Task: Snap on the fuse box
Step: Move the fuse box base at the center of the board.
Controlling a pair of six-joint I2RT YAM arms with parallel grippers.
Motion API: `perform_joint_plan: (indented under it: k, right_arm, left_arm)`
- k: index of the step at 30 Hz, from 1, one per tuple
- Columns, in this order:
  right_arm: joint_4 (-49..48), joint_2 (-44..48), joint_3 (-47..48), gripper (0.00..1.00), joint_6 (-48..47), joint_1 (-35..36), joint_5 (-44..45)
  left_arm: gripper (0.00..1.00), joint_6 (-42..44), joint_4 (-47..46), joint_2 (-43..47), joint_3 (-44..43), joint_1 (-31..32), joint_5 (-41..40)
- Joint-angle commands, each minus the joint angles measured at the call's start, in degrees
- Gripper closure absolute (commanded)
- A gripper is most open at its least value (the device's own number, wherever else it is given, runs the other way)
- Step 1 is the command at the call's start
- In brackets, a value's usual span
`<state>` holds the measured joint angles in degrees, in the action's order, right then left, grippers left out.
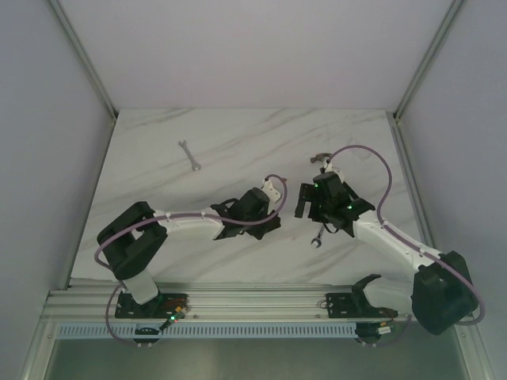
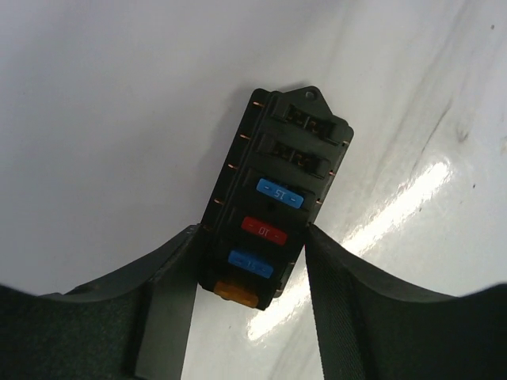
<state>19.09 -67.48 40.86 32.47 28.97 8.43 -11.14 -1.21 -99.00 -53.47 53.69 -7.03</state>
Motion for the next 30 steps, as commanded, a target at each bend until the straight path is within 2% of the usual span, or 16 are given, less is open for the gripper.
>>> perform_joint_plan:
  k: [1, 5, 13, 15, 18, 21, 30]
  right_arm:
    - [-2.5, -2.5, 1.0, 0.0, -2.3, 0.1, -1.6]
    - [-2.7, -6.8, 4.8, 0.0, -4.8, 0.7, -0.5]
    - [-3.7, -19.6, 16.3, 0.02, -6.6, 4.0, 5.4]
    - [-3.7, -23.9, 19.3, 0.03, -6.8, 5.1, 7.7]
    - [-3.7, -29.0, 23.6, 0.03, -6.9, 6.6, 10.6]
    - [-3.7, -33.0, 26.8, 0.04, -6.4, 7.1, 13.1]
    - [-3.8, -40.9, 31.7, 0.05, -5.7, 7.5, 15.6]
  left_arm:
    - [0.4, 3.6, 1.6, 4.0, 3.5, 0.1, -1.0]
    - [0.44, 4.7, 1.7, 7.9, 8.4, 0.2, -0.1]
    - [0.43, 6.0, 1.2, 13.4, 14.4, 0.1, 0.8]
    - [0.39, 6.4, 1.1, 13.9, 14.7, 0.1, -0.4]
    - [0.26, 5.9, 1.0, 14.9, 14.9, 0.1, -2.9]
    - [0.18, 5.1, 1.0, 16.4, 15.3, 0.1, -4.3]
    - [0.07, 0.9, 0.2, 23.1, 17.0, -0.1, -5.9]
